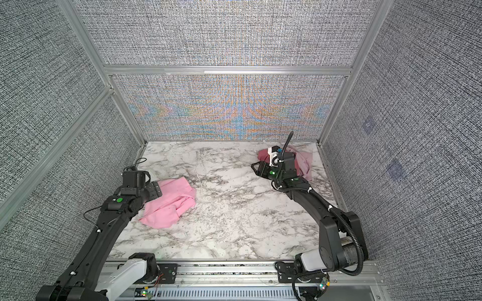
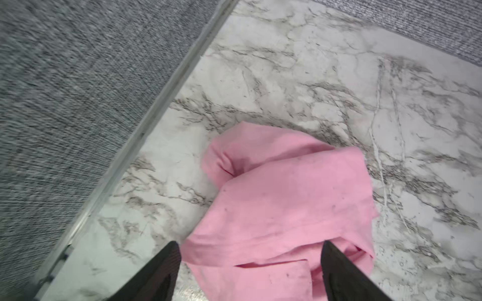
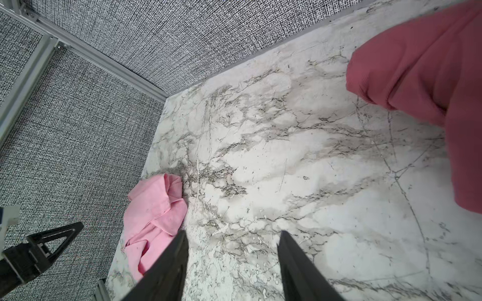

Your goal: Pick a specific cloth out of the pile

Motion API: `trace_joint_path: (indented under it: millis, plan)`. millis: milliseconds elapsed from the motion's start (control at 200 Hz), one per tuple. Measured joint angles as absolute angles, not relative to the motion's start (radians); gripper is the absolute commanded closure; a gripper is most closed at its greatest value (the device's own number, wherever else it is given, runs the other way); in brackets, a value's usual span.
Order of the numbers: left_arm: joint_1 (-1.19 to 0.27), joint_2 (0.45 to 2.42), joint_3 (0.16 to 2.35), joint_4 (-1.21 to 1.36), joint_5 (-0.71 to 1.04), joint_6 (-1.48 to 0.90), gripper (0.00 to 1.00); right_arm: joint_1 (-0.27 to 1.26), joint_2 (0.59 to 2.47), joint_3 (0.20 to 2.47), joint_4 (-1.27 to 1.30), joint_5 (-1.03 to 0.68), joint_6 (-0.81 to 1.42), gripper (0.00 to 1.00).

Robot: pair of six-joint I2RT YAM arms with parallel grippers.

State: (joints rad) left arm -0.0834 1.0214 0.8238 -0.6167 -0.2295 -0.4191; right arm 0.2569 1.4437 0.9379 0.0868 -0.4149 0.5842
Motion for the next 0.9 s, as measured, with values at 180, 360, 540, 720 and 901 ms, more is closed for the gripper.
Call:
trace_joint_path:
  millis: [180,360,540,720,901]
  plan:
    - [-0.083,1.144,0.762,-0.525,-0.15,-0.422,0.29,0.26,1.46,0.933,0.096,-0.414,0.588,0.43]
    - [-0.083,1.299,0.783,-0.443,-0.13,-0.446,0.32,0.261,1.487,0.933,0.107,-0.399,0.591,0.43]
    - [-0.083,1.449,0.831,-0.383,-0.148,-0.464,0.32,0.26,1.519,0.941,0.108,-0.399,0.592,0.43]
    - [-0.083,1.563,0.87,-0.299,-0.128,-0.45,0.33,0.26,1.535,0.957,0.104,-0.397,0.591,0.43]
    - [-0.111,1.647,0.931,-0.219,-0.105,-0.399,0.33,0.257,1.537,0.973,0.1,-0.388,0.587,0.42]
